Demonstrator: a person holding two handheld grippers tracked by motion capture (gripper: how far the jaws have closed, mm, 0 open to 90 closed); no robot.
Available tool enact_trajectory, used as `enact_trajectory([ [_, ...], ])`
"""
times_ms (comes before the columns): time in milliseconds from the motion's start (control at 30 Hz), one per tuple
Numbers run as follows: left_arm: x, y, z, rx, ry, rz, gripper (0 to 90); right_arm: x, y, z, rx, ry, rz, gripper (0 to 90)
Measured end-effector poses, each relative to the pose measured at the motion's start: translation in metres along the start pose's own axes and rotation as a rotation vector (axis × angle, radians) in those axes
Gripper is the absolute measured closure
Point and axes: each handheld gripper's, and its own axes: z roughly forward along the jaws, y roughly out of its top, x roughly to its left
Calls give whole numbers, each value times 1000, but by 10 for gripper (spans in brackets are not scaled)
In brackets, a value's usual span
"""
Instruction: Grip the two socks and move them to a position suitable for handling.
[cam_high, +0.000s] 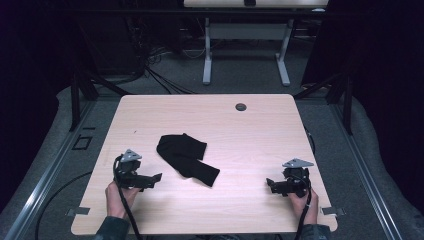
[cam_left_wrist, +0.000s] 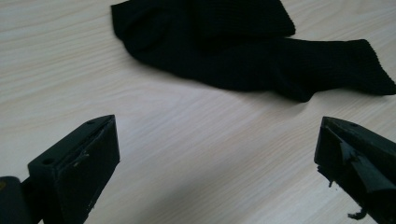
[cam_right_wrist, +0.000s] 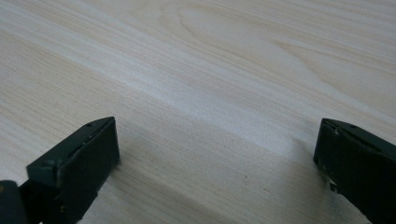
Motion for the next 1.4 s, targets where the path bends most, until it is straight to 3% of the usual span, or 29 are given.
enact_trajectory([
  [167,-13,15,17,35,-35,39,2,0,0,0,1,1,-2,0],
  [467,-26,28,47,79,-82,65,9,0,0,0,-1,3,-7,0],
  [567,-30,30,57,91,-84,93,148,0,0,0,-5,0,-8,0],
  [767,-31,34,73,123,-72,92,200,0,0,0,-3,1,-9,0],
  [833,-29,35,79,144,-97,67,239,0,0,0,-4,3,-11,0],
  [1033,-32,36,82,163,-62,66,396,1,0,0,-8,3,-9,0],
  [1067,-34,36,83,159,-31,83,433,1,0,0,-4,4,-8,0],
  [1100,-34,36,83,159,-31,83,447,1,0,0,-4,5,-8,0],
  [1133,-37,35,83,154,6,103,467,1,0,0,-4,4,-8,0],
  [1233,-38,34,83,152,37,123,538,1,0,0,-4,4,-8,0],
  [1333,-38,34,82,149,41,121,656,1,0,0,-5,3,-7,0],
  [1367,-37,34,82,148,43,118,656,1,0,0,-4,4,-8,0],
  [1400,-37,34,82,141,48,116,744,1,0,0,-4,5,-8,0],
])
